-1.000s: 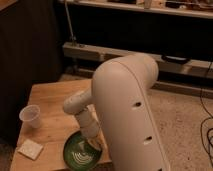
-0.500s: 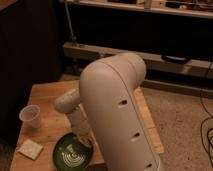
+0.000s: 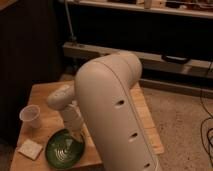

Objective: Drag the ceramic bowl in a circle

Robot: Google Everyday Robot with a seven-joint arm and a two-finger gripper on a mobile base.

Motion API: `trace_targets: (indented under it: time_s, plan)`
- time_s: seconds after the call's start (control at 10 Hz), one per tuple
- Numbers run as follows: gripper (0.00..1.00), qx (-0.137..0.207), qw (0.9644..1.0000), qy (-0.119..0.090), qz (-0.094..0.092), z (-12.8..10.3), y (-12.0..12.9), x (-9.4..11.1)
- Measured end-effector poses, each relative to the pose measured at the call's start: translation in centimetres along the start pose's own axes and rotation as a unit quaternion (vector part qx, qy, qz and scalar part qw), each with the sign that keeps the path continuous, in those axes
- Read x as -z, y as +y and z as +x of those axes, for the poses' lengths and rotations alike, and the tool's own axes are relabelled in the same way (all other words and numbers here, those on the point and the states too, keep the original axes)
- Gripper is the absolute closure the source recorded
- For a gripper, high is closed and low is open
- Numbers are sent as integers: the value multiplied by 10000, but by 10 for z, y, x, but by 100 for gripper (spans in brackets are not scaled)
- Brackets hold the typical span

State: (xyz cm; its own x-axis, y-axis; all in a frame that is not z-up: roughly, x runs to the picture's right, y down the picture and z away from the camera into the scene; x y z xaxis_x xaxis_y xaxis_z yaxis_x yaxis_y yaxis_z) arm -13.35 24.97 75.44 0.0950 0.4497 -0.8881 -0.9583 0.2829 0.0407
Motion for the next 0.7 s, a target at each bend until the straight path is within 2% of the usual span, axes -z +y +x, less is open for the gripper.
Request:
trace_targets:
  time_s: [0.4, 0.7]
  plan:
    - [100, 106, 9996, -269, -64, -45, 10, 25]
    - [100, 94, 9994, -317, -84, -62, 6, 29]
